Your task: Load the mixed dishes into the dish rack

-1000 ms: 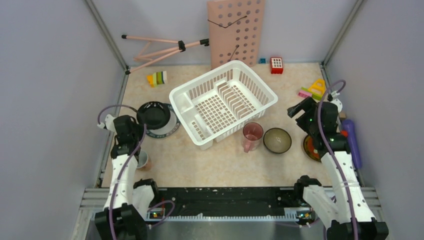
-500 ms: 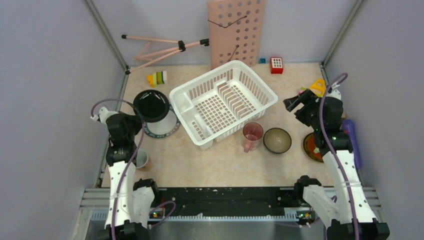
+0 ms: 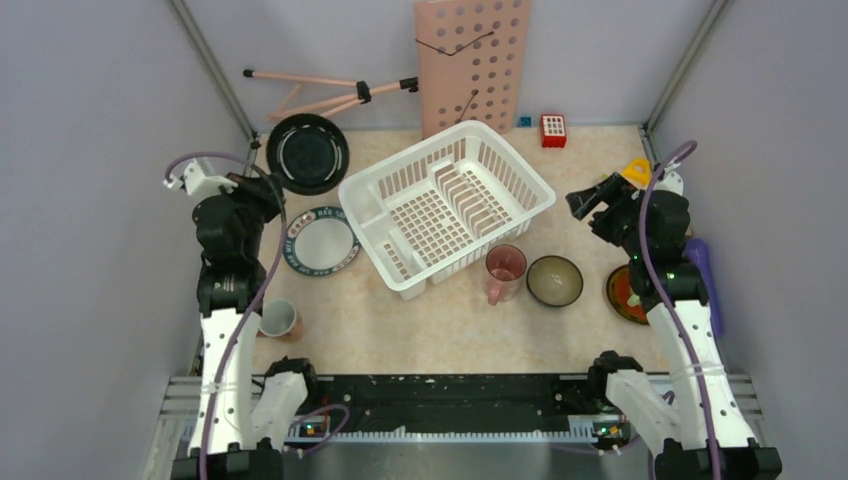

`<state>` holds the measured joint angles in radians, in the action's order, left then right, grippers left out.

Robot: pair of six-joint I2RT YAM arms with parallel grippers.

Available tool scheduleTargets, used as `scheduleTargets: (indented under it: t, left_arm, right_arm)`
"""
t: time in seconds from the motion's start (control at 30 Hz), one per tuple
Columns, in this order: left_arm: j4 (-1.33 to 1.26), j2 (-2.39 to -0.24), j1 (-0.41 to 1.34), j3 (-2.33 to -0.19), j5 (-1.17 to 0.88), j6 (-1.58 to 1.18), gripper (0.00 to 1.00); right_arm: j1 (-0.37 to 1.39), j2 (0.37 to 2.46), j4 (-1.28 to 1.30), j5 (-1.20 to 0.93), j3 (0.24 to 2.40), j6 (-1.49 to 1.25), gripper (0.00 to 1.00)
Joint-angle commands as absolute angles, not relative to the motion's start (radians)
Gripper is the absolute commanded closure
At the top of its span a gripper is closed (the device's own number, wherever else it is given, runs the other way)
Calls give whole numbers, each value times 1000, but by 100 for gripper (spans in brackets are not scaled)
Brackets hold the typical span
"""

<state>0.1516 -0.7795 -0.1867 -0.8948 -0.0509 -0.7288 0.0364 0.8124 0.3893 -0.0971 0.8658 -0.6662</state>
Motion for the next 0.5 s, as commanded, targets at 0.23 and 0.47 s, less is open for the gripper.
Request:
scheduleTargets:
  t: [0.23, 0.47]
  left_arm:
    - [-127, -997, 330, -1075, 194, -424, 100]
    - [-340, -1174, 517, -1091, 181, -115, 100]
  right_arm:
    - [48, 791, 328, -67, 885, -665, 22]
    - [48, 759, 343, -26, 865, -660, 22]
